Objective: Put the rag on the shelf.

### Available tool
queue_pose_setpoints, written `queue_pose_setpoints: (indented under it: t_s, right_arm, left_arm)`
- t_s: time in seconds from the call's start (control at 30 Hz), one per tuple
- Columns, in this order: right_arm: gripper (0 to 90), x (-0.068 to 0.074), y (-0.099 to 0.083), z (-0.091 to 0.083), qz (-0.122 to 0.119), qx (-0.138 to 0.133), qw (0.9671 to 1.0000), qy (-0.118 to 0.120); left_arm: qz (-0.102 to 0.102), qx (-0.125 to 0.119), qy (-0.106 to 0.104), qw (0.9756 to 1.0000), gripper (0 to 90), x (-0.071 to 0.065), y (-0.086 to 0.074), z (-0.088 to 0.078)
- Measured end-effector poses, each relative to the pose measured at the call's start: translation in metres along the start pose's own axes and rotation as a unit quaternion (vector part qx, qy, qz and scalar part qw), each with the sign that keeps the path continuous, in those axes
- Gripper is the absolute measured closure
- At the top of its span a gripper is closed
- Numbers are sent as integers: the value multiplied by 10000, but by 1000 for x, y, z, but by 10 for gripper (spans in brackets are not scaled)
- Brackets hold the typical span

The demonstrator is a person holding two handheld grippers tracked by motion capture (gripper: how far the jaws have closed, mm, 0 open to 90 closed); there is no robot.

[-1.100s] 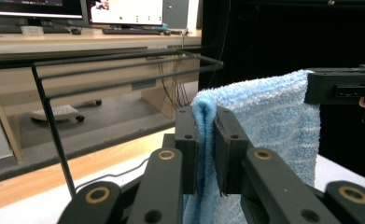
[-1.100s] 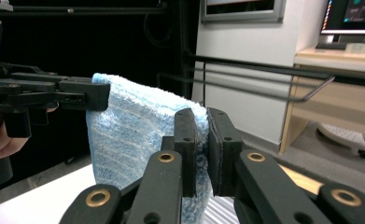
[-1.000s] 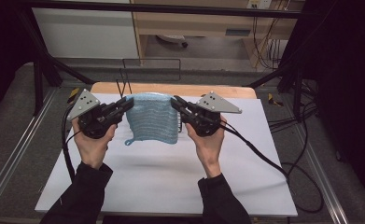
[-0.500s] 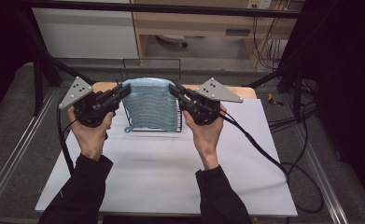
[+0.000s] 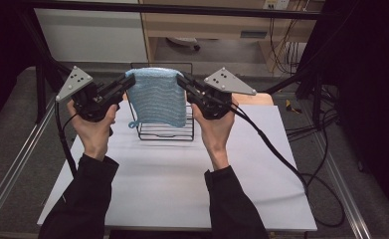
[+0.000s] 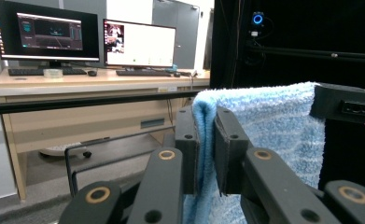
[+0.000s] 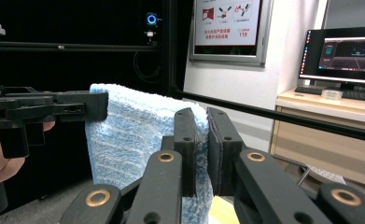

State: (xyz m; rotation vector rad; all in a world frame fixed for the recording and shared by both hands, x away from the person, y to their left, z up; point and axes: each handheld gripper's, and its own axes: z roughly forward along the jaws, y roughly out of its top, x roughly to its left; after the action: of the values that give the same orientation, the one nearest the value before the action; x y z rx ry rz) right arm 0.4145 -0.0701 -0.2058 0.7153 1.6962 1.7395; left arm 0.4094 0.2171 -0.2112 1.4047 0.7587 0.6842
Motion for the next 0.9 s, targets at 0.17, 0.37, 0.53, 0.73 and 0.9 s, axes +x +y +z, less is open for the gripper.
queue_pose_setpoints:
  t_s: [0.17, 0.37, 0.53, 0.73, 0.9]
  right_arm:
    - [838, -5, 8, 5, -30, -63, 10000, -44]
    - [838, -9, 16, 10, -23, -137, 9999, -70]
    - [838, -13, 22, 14, -11, -178, 9998, -51]
    - [838, -19, 30, 20, -2, -250, 9997, -52]
    - [838, -22, 38, 25, -38, -296, 9995, -84]
  left_arm:
    - [8, -85, -11, 10000, 811, 2, 6, 5]
    - [27, -154, 27, 9999, 812, 4, 15, 10]
    - [12, -200, 31, 9998, 812, 5, 23, 14]
    - [92, -234, 87, 9996, 812, 7, 33, 18]
    - [123, -267, 140, 9995, 812, 8, 42, 22]
